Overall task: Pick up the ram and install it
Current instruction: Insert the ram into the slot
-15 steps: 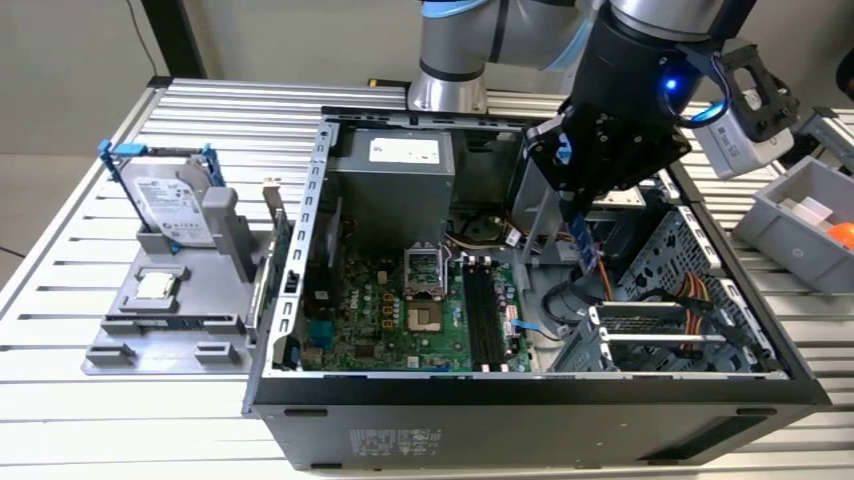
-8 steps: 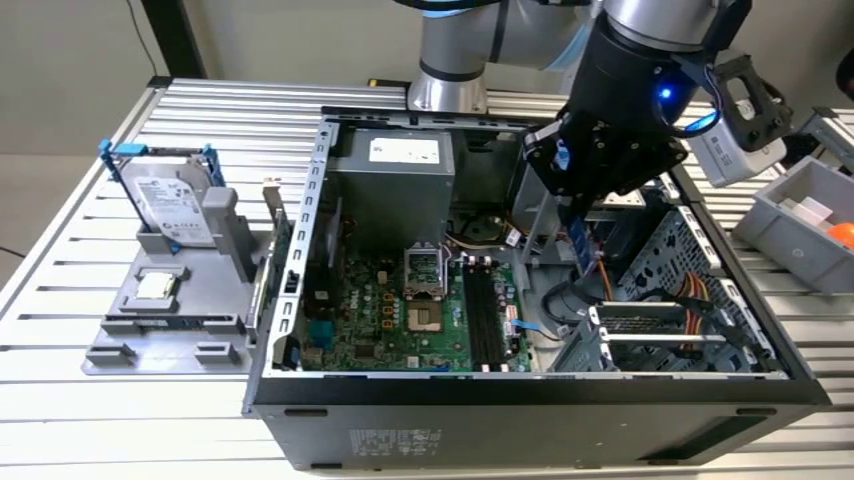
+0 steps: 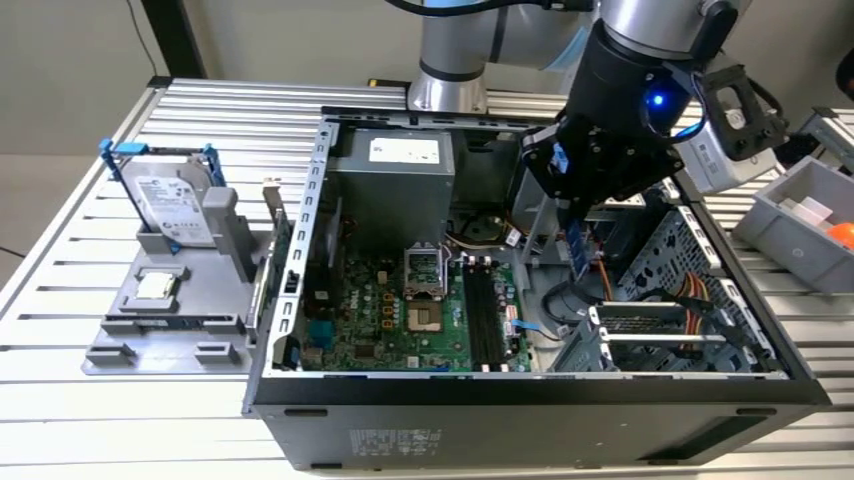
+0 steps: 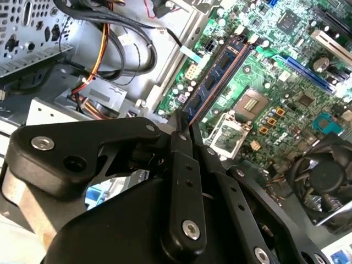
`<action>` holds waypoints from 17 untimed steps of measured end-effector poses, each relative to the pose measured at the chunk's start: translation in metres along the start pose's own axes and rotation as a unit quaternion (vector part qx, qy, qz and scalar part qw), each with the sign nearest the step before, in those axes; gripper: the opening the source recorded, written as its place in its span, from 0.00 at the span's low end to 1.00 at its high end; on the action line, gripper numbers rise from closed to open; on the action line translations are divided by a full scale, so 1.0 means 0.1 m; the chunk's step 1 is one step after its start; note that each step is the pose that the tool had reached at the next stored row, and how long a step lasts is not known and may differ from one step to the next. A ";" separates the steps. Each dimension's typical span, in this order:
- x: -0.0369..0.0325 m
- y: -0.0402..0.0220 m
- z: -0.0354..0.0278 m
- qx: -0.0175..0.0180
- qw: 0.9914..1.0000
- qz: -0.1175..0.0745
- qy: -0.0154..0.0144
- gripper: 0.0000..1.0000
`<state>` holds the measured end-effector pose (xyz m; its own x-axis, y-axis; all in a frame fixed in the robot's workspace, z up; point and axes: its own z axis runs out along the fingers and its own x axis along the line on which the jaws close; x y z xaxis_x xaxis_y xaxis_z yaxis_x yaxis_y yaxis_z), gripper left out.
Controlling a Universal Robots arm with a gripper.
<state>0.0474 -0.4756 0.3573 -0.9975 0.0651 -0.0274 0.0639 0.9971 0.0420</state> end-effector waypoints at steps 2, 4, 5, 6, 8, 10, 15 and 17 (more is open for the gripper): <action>0.000 0.000 0.000 0.000 1.000 0.001 0.000 0.00; 0.000 -0.001 0.001 0.000 1.000 0.001 0.000 0.00; 0.001 -0.001 0.001 0.000 1.000 0.001 0.000 0.00; 0.004 -0.003 0.000 0.000 1.000 0.001 0.000 0.00; 0.011 -0.008 0.000 0.000 1.000 0.001 0.000 0.00; 0.011 -0.009 0.000 -0.001 1.000 0.001 0.000 0.00; 0.027 -0.013 -0.001 -0.001 1.000 0.001 0.000 0.00; 0.035 -0.014 0.000 -0.001 1.000 0.001 0.000 0.00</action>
<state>0.0439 -0.4768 0.3572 -0.9974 0.0670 -0.0274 0.0658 0.9969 0.0433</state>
